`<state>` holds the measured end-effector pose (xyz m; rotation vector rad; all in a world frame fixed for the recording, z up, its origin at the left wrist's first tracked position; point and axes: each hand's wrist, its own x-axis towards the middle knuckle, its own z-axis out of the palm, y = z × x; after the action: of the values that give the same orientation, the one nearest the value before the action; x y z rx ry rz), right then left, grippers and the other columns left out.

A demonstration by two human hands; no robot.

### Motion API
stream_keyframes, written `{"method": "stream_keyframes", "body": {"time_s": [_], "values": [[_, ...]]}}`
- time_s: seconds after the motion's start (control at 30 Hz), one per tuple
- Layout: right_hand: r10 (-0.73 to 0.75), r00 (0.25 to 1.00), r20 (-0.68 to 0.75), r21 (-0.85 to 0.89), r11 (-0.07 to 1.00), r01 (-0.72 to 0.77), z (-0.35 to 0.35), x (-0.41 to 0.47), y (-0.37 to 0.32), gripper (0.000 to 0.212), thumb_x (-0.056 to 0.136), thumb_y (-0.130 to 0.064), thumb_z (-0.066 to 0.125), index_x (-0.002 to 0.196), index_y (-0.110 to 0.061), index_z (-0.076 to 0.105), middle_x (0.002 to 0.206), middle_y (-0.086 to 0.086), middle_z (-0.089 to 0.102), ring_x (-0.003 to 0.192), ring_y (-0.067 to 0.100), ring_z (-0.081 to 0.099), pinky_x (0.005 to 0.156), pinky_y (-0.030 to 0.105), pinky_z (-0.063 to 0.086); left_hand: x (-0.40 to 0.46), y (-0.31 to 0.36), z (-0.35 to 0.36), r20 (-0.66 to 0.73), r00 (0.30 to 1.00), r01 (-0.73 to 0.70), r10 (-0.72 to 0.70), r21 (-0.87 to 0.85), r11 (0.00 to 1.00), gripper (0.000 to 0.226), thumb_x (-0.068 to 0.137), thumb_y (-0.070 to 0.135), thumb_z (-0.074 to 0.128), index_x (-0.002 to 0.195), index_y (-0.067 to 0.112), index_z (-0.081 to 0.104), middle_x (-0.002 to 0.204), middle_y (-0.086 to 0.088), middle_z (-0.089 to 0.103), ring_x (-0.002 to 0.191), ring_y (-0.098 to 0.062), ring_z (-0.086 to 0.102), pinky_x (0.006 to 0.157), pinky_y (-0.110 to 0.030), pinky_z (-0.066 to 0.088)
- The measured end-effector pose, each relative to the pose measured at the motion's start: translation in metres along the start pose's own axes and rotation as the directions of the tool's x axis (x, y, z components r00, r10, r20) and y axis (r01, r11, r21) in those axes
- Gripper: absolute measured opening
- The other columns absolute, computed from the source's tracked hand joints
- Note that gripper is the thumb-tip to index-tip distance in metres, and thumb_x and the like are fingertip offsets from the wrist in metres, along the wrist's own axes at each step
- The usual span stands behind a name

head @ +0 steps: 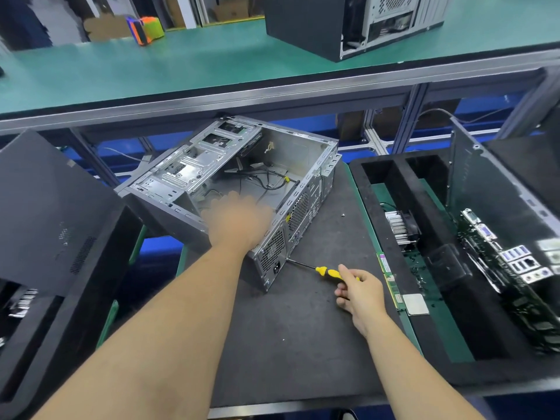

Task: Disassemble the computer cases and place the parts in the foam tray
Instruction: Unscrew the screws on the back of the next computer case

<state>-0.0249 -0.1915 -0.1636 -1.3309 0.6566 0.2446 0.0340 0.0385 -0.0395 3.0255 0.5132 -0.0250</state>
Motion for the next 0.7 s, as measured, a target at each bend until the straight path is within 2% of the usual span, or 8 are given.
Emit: {"method": "stream_keyframes", "body": {"time_s": [0.07,0.17,0.23,0.33,0.5,0.57,0.63,0.7], "values": [[0.1,0.995,0.004,0.044,0.994,-0.1,0.0003,0.0018,-0.0052,0.03,0.096,-0.033,0.067,0.087,-0.005,0.062,0.065,0.011,0.058,0.047,0.018,0.051,0.043,0.026,0.043,-0.0002,-0.0003,0.0004,0.0,1.0,0.001,-0.001,0.0,1.0,0.057,0.094,0.056,0.028,0.128,0.026,0.061,0.135,-0.004,0.049,0.12,-0.036,0.043,0.099,-0.053,0.032],[0.125,0.992,0.003,-0.156,0.98,-0.123,0.0038,0.005,-0.0085,0.04,0.104,-0.043,0.041,0.091,-0.009,0.058,0.062,0.006,0.043,0.042,0.016,0.031,0.04,0.022,0.027,-0.0003,-0.0004,0.0007,-0.004,1.0,0.004,-0.004,0.002,1.0,0.056,0.094,0.056,0.027,0.127,0.026,0.061,0.132,-0.003,0.05,0.116,-0.035,0.044,0.097,-0.052,0.032],[0.005,1.0,0.019,-0.3,0.954,0.001,0.0062,0.0069,-0.0068,0.039,0.106,-0.038,0.034,0.089,-0.009,0.055,0.068,0.008,0.039,0.05,0.02,0.031,0.045,0.026,0.029,-0.0003,0.0002,0.0007,-0.003,1.0,0.007,-0.007,-0.001,1.0,0.056,0.094,0.056,0.027,0.126,0.025,0.062,0.13,-0.003,0.05,0.115,-0.036,0.044,0.098,-0.052,0.032],[-0.209,0.977,0.052,-0.507,0.837,0.206,0.0036,0.0069,-0.0033,0.039,0.107,-0.033,0.033,0.083,-0.008,0.052,0.073,0.01,0.046,0.068,0.025,0.04,0.065,0.035,0.034,-0.0007,0.0007,0.0011,-0.01,1.0,0.006,-0.006,0.004,1.0,0.056,0.094,0.056,0.028,0.126,0.025,0.062,0.13,-0.003,0.05,0.115,-0.036,0.044,0.097,-0.052,0.032],[-0.385,0.904,0.185,-0.642,0.649,0.408,-0.0031,0.003,-0.0052,0.022,0.105,-0.023,0.041,0.096,-0.01,0.056,0.092,0.005,0.062,0.085,0.024,0.053,0.068,0.035,0.036,-0.0013,0.0018,0.0002,-0.012,1.0,0.008,-0.008,0.005,1.0,0.056,0.094,0.056,0.029,0.125,0.024,0.062,0.131,-0.004,0.05,0.116,-0.036,0.044,0.096,-0.051,0.033],[-0.39,0.898,0.206,-0.596,0.678,0.431,-0.0018,0.0037,-0.0078,0.016,0.104,-0.02,0.045,0.098,-0.015,0.059,0.095,-0.001,0.063,0.087,0.019,0.054,0.071,0.032,0.039,-0.0016,0.0013,-0.0005,-0.015,1.0,0.006,-0.006,0.004,1.0,0.056,0.094,0.055,0.028,0.125,0.024,0.062,0.131,-0.004,0.05,0.116,-0.035,0.044,0.096,-0.051,0.032],[-0.345,0.927,0.149,-0.458,0.807,0.374,-0.0003,0.0039,-0.0074,0.011,0.102,-0.019,0.052,0.097,-0.018,0.061,0.09,-0.003,0.062,0.08,0.016,0.054,0.071,0.03,0.042,-0.0019,0.0007,-0.0008,-0.014,1.0,0.003,-0.003,0.0,1.0,0.056,0.094,0.056,0.028,0.126,0.024,0.062,0.131,-0.004,0.05,0.117,-0.035,0.044,0.096,-0.051,0.032],[-0.227,0.973,0.052,-0.215,0.949,0.232,0.0002,0.0028,-0.0055,0.008,0.099,-0.021,0.059,0.097,-0.015,0.064,0.078,0.001,0.055,0.065,0.018,0.048,0.061,0.031,0.044,-0.002,0.0004,-0.0007,-0.018,1.0,0.001,-0.001,-0.003,1.0,0.056,0.094,0.056,0.028,0.126,0.025,0.062,0.132,-0.004,0.051,0.117,-0.035,0.044,0.096,-0.051,0.033]]}}
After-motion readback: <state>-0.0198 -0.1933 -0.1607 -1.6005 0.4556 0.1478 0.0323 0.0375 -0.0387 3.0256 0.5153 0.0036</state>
